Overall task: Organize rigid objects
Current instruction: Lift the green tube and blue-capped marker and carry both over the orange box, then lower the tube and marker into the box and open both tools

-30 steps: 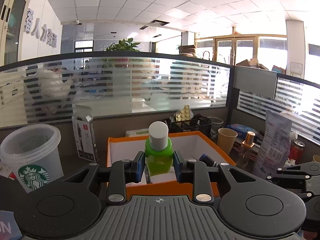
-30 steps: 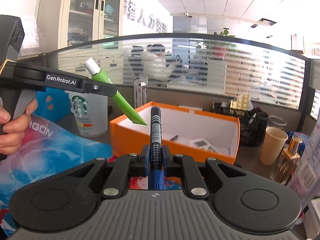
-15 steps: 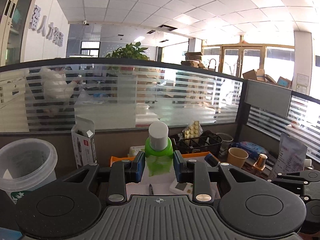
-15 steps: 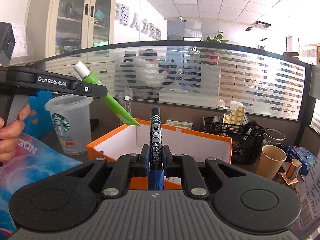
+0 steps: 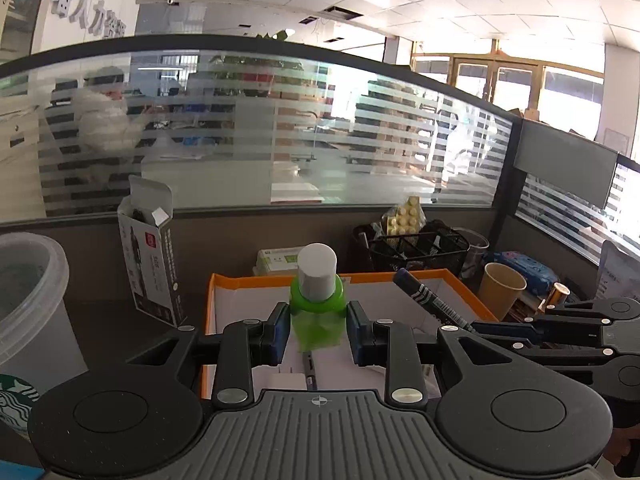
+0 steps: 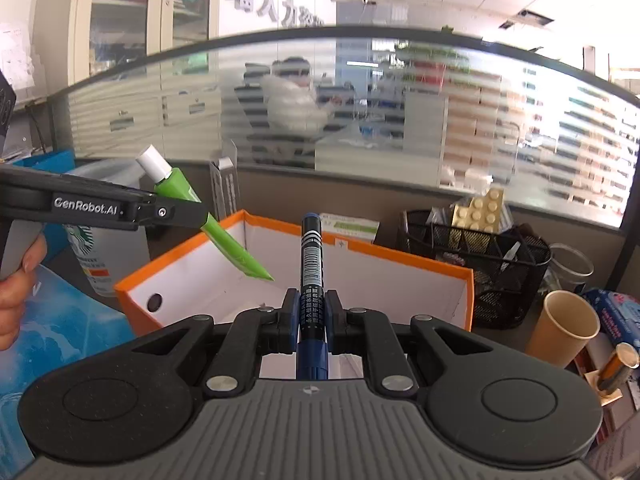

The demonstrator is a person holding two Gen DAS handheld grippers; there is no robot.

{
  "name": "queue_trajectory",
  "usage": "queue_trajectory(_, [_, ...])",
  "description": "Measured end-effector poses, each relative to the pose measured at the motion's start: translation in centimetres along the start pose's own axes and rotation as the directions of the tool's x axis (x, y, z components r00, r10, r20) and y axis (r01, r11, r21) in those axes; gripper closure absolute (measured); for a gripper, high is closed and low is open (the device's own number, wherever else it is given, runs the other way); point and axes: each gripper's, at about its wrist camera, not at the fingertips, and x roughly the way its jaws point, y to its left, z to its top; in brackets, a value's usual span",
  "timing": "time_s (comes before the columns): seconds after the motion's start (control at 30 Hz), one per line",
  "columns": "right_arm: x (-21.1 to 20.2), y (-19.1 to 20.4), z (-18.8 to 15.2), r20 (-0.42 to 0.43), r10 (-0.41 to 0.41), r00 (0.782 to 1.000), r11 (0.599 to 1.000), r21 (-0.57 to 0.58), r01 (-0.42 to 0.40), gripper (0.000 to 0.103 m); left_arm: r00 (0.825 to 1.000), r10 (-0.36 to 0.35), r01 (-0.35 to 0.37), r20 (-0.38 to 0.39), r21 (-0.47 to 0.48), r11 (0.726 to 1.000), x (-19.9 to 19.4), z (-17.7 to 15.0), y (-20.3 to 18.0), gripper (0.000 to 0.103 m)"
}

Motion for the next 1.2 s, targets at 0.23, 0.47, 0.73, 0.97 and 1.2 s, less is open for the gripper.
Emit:
queue_trajectory(0.23, [3.4, -1.2, -0.5, -0.09, 0.017, 0.996, 1.0, 0.01, -0.017, 0.091, 0.994, -0.025, 0.024, -0.102, -0.012, 1.0, 2.7, -1.1, 1.0, 0.075])
queue_trajectory(0.47, [4.8, -1.6, -0.8, -0.136, 0.025, 0.99, 1.0, 0.007, -0.024, 0.091, 0.989, -0.036, 0.033, -0.141, -0.022, 0.999, 3.3, -1.0, 1.7, 0.075])
queue_trajectory(0.73, [6.3, -2.2, -0.6, -0.203, -0.004, 0.979, 1.0, -0.017, 0.001, 0.091, 0.983, -0.015, 0.017, -0.183, 0.011, 1.0, 4.5, -1.0, 1.2, 0.075])
queue_trajectory(0.97, [7.9, -2.5, -0.3, -0.287, -0.01, 0.958, 0.998, -0.066, -0.009, 0.091, 0.968, -0.014, 0.017, -0.251, 0.011, 1.0, 6.4, -2.2, 0.8, 0.075])
queue_trajectory(1.2, [8.8, -3.0, -0.1, -0.316, -0.028, 0.949, 0.997, -0.07, 0.006, 0.091, 0.956, 0.009, 0.004, -0.293, 0.044, 0.999, 7.3, -2.9, 0.3, 0.075])
